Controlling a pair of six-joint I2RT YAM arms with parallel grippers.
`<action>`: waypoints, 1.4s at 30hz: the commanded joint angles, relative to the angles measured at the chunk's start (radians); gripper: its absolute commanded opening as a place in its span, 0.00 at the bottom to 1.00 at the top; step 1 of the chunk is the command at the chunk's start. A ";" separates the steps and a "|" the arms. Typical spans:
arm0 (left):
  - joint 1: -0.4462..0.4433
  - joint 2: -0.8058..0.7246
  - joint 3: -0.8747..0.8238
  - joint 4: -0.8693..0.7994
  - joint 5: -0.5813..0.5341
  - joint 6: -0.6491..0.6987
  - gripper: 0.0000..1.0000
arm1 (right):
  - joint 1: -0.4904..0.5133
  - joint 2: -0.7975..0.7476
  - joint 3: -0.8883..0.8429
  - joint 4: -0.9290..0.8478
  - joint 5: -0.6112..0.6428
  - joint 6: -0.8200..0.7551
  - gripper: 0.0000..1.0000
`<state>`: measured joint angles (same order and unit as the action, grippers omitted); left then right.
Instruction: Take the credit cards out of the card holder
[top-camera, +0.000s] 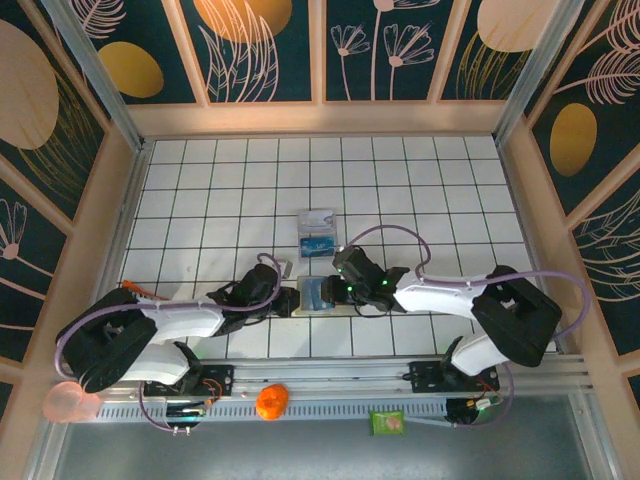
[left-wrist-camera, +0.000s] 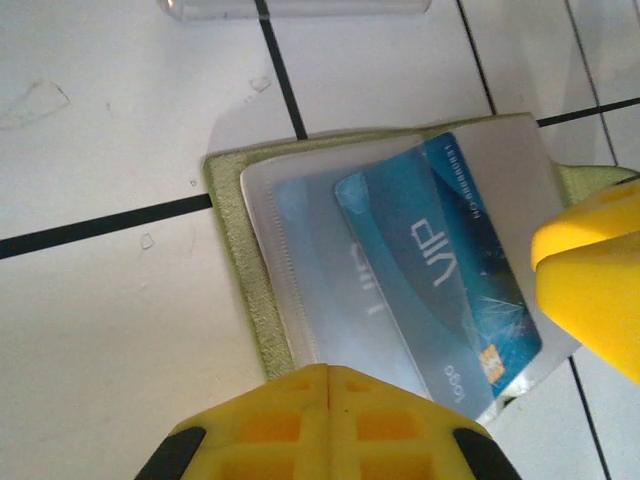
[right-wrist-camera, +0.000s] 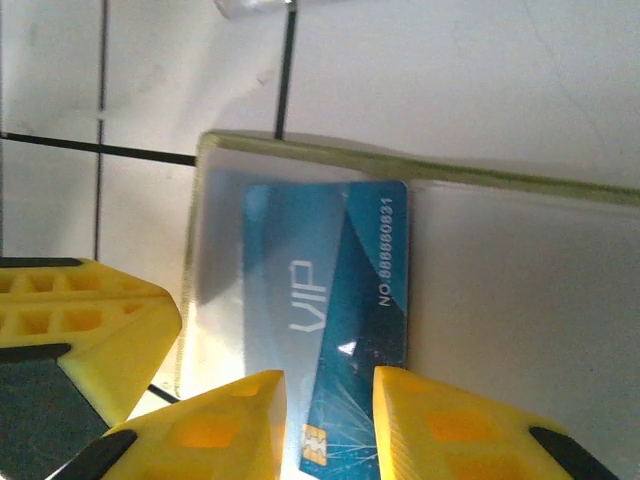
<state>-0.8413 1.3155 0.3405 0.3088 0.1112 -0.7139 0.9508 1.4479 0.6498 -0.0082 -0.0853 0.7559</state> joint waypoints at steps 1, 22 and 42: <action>0.005 -0.062 0.030 -0.085 -0.028 0.027 0.02 | -0.011 -0.038 0.010 -0.014 0.014 -0.048 0.30; -0.061 0.194 0.118 0.010 -0.044 0.012 0.02 | -0.137 0.078 0.034 0.005 -0.223 -0.165 0.30; -0.062 0.166 0.071 0.020 -0.009 -0.019 0.00 | -0.175 0.077 -0.055 0.090 -0.231 -0.095 0.00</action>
<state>-0.9016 1.4914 0.4343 0.3649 0.0959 -0.7143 0.7883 1.5555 0.6312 0.0811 -0.3500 0.6403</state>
